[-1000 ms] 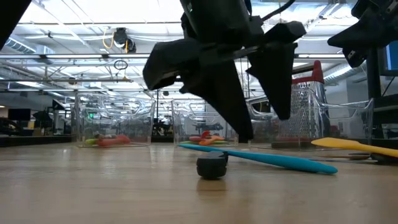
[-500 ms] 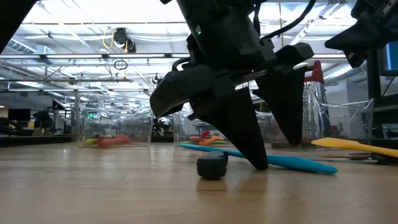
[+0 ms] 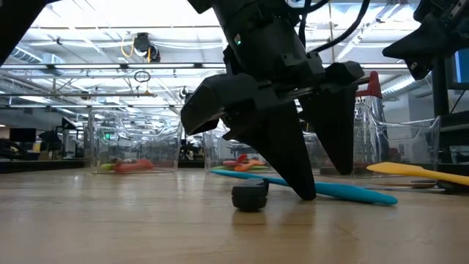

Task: Pick & Place Kitchen Items
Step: Put the blue spatula into the middle bin

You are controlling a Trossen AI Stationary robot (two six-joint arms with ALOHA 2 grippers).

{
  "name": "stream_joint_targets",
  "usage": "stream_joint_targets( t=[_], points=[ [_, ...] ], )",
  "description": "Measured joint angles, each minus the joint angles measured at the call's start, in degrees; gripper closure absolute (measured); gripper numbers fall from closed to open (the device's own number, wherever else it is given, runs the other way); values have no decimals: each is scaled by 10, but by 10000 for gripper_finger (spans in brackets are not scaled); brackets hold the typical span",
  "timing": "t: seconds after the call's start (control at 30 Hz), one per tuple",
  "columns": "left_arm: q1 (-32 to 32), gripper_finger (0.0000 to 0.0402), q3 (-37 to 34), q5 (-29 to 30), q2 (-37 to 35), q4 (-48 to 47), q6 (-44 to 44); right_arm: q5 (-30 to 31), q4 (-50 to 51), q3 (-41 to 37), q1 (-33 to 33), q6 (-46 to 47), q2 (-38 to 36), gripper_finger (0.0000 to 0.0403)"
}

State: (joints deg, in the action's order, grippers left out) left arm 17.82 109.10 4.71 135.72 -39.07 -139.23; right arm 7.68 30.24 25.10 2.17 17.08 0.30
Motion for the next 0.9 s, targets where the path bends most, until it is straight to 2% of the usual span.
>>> stream_joint_targets(
  t=[0.2,0.63,0.73,0.9],
  points=[
    [-12,128,0,-41,0,-3,7,0,0,0,0,0,0,399],
    [-19,131,1,-49,22,2,21,0,0,0,0,0,0,399],
    [-18,154,1,-49,25,15,16,0,0,0,0,0,0,399],
    [-18,233,0,-50,31,24,20,0,0,0,0,0,0,399]
  ],
)
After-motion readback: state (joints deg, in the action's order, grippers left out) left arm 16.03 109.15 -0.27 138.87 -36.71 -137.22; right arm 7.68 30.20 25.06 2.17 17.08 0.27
